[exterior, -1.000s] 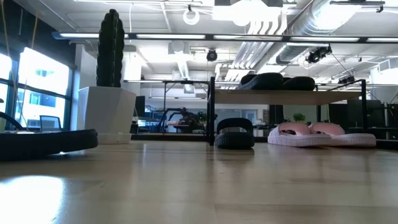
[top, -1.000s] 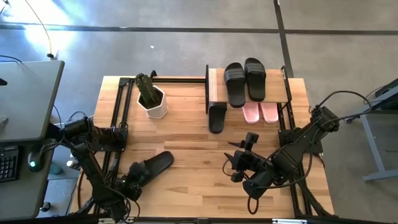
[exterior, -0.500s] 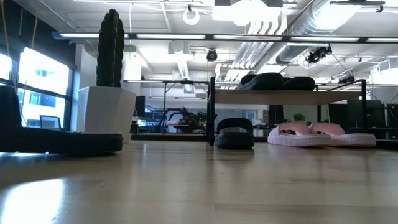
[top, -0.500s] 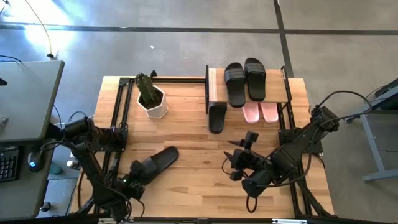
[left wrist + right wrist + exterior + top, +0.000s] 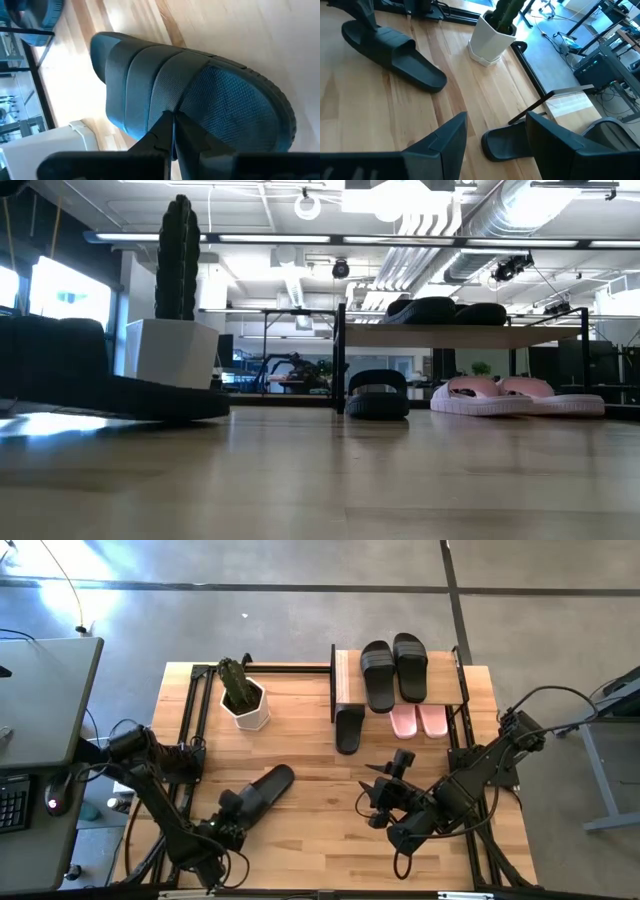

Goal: Pick and place slides into the shelf
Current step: Put the black slipper under the shelf

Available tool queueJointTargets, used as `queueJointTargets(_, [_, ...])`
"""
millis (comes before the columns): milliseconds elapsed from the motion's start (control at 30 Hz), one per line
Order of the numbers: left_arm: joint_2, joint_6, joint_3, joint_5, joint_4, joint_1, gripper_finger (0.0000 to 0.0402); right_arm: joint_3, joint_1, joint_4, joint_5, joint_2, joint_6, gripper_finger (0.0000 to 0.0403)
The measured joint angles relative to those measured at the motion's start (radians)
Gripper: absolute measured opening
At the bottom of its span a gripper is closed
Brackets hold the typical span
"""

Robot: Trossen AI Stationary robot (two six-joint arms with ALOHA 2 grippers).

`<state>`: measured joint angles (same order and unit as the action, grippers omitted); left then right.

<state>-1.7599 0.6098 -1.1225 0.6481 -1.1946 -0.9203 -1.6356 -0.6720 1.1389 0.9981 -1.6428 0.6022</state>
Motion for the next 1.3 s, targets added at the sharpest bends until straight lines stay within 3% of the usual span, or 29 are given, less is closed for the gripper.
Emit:
queueJointTargets(200, [0.0, -0.001, -0.137, 0.06, -0.132, -0.003, 0.0001, 0.0, 0.0, 0.0, -0.015, 0.0, 0.0, 0.0192])
queueJointTargets(400, [0.001, -0.003, -0.407, 0.186, -0.371, -0.003, 0.0001, 0.0, 0.004, -0.038, -0.067, 0.0, -0.026, 0.0192])
queueJointTargets(533, [0.026, -0.099, -0.578, 0.297, -0.38, -0.003, 0.0001, 0.0, 0.004, -0.232, -0.07, 0.0, -0.211, 0.0192])
queueJointTargets(667, [0.043, -0.193, -0.716, 0.337, -0.376, 0.011, 0.0001, 0.0, 0.005, -0.463, -0.172, 0.0, -0.428, 0.0192])
queueJointTargets(800, [0.05, -0.338, -0.775, 0.247, -0.376, 0.012, 0.0001, 0.014, 0.008, -0.36, -0.211, 0.001, -0.381, 0.0192])
queueJointTargets(900, [0.046, -0.436, -0.761, 0.016, -0.377, 0.011, 0.0001, 0.103, 0.011, -0.366, -0.251, 0.0, -0.317, 0.0192])
queueJointTargets(1033, [0.04, -0.43, -0.732, -0.25, -0.378, 0.01, 0.0, 0.234, 0.007, -0.576, -0.298, -0.001, -0.334, 0.0192])
queueJointTargets(1167, [0.018, -0.415, -0.689, -0.348, -0.376, 0.01, 0.0011, 0.324, 0.009, -0.708, -0.3, -0.001, -0.384, 0.0192])
queueJointTargets(1300, [-0.002, -0.421, -0.646, -0.415, -0.328, 0.011, 0.0046, 0.36, 0.019, -0.717, -0.3, -0.001, -0.384, 0.0192])
